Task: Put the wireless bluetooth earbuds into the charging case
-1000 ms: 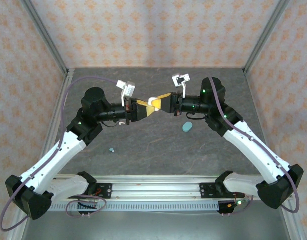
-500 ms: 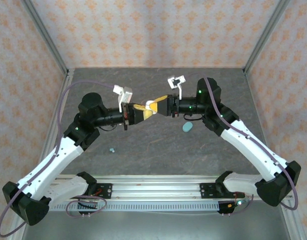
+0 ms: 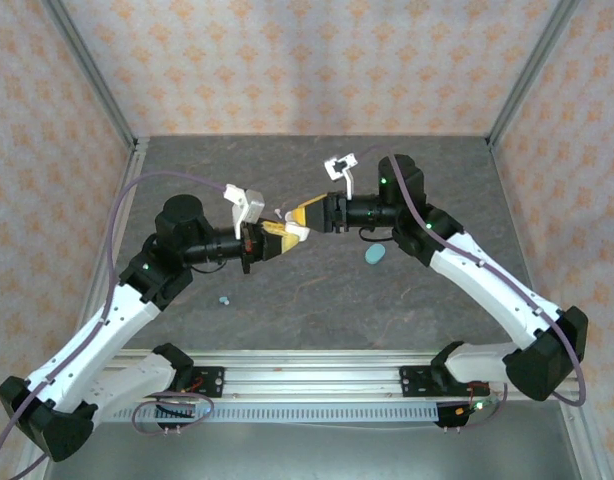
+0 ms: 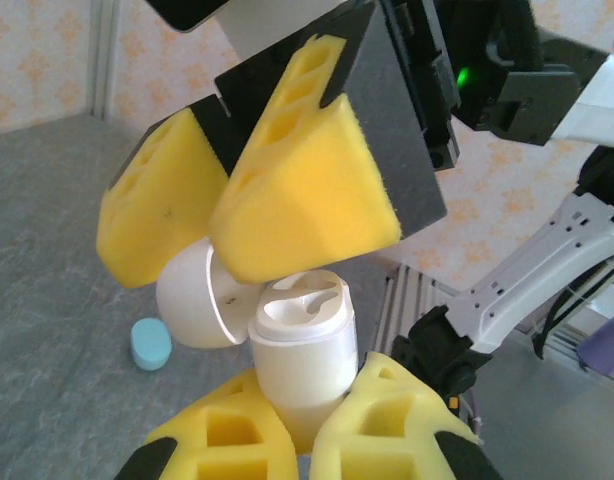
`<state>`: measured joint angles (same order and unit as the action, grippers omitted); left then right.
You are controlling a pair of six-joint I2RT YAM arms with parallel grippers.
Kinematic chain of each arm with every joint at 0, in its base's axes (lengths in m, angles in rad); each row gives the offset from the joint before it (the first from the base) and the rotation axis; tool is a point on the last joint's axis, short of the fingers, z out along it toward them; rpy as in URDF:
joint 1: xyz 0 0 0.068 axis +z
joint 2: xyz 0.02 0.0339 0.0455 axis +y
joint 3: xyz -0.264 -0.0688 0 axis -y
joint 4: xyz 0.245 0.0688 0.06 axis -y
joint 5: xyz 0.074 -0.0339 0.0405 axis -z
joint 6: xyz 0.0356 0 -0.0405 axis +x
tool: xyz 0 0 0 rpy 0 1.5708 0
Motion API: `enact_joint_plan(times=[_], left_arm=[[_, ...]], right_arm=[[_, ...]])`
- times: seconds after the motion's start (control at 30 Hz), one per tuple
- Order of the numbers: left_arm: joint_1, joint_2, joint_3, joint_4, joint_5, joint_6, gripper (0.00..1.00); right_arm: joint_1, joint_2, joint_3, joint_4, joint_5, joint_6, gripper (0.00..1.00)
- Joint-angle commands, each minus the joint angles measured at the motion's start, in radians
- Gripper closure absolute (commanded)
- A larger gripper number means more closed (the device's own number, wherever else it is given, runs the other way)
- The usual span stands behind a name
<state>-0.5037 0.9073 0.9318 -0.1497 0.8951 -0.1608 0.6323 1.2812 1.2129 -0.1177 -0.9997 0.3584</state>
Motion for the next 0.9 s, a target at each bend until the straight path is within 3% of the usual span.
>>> enact_joint_plan(times=[0.0, 0.23, 0.4, 0.63, 0.87], left_arm=[[-0.002, -0.031, -0.028, -0.014, -0.039, 0.034, 1.0], [0.002, -0.068, -0.083, -0.028, -0.112, 0.044, 1.0], [0.005, -0.105, -0.1, -0.092, -0.217, 0.052, 1.0], [0.006, -0.179, -0.051, -0.295, -0.334, 0.13, 1.0], [0.006, -0.264, -0.029, -0.422, -0.433, 0.162, 1.0]], right_arm=[[0.0, 0.003, 0.043, -0.06, 0.066, -0.018, 0.46], [0.0, -0.02, 0.054, -0.059, 0.103, 0.074, 0.29], [0.0, -0.022, 0.083, -0.138, 0.132, 0.065, 0.27], [0.0, 0.071, 0.185, -0.445, 0.388, 0.004, 0.32], [0.011, 0.323, 0.305, -0.608, 0.489, 0.017, 0.49]])
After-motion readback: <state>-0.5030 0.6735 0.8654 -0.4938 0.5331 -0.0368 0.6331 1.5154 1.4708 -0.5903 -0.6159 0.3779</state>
